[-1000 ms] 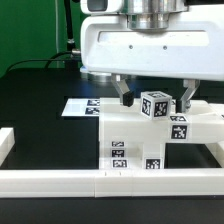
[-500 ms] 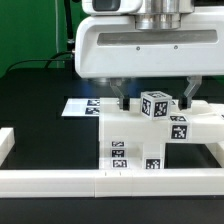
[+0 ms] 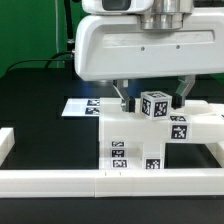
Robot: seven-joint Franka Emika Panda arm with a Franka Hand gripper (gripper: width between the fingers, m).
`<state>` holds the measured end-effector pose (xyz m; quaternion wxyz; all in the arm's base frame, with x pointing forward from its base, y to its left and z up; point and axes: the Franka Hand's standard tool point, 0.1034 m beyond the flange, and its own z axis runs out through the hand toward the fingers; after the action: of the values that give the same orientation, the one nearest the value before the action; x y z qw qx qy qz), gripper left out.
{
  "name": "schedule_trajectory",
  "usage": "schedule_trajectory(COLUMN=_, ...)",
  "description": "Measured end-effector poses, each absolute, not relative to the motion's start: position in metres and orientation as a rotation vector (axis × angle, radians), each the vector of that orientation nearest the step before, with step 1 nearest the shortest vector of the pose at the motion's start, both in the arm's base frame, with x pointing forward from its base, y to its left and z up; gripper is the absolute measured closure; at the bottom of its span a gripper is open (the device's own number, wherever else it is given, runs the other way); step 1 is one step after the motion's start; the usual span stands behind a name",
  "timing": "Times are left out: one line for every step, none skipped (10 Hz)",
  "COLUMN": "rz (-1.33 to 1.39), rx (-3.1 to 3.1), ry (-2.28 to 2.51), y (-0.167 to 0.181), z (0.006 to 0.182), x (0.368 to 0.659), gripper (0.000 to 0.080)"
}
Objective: Assemble chair
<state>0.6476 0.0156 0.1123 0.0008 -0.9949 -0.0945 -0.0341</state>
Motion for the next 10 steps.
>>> schedule_trajectory(rz=-0.107, rx=-3.124, ry=-0.297, y=0.0154, z=0.1123, x=0.6476, gripper=0.0412)
schedule_trajectory(rz=-0.107, rx=-3.125, ry=-0.289, y=0.0154, z=0.1122, x=0.6476, gripper=0.0527)
schedule_trajectory(rz=-0.106, rx=-3.127, ry=-0.259, y=0.0153, z=0.1121, x=0.6475, gripper=0.0527)
schedule_trajectory(rz=-0.106, rx=-3.128, ry=-0.243, y=0.0152, z=0.1121, x=0.6475, gripper=0.0527)
schedule_trajectory(rz=-0.106, rx=-3.131, ry=-0.160, y=0.0154, z=0.1120, x=0.6475, gripper=0.0527)
schedule_trajectory(rz=-0.106, rx=-3.132, ry=-0.060, y=0.0154, z=0.1120, x=0.6475, gripper=0.0527)
schedule_trajectory(rz=-0.104, rx=-3.125, ry=0.082, y=0.0144, z=0.1121, x=0.6475, gripper=0.0527)
schedule_trajectory(rz=-0.102, rx=-3.114, ry=0.208, y=0.0097, z=0.1126, x=0.6476, gripper=0.0527)
schedule_trajectory(rz=-0.101, rx=-3.100, ry=0.337, y=0.0082, z=0.1122, x=0.6472, gripper=0.0527)
schedule_trajectory(rz=-0.105, rx=-3.064, ry=0.525, y=0.0076, z=0.1105, x=0.6462, gripper=0.0527)
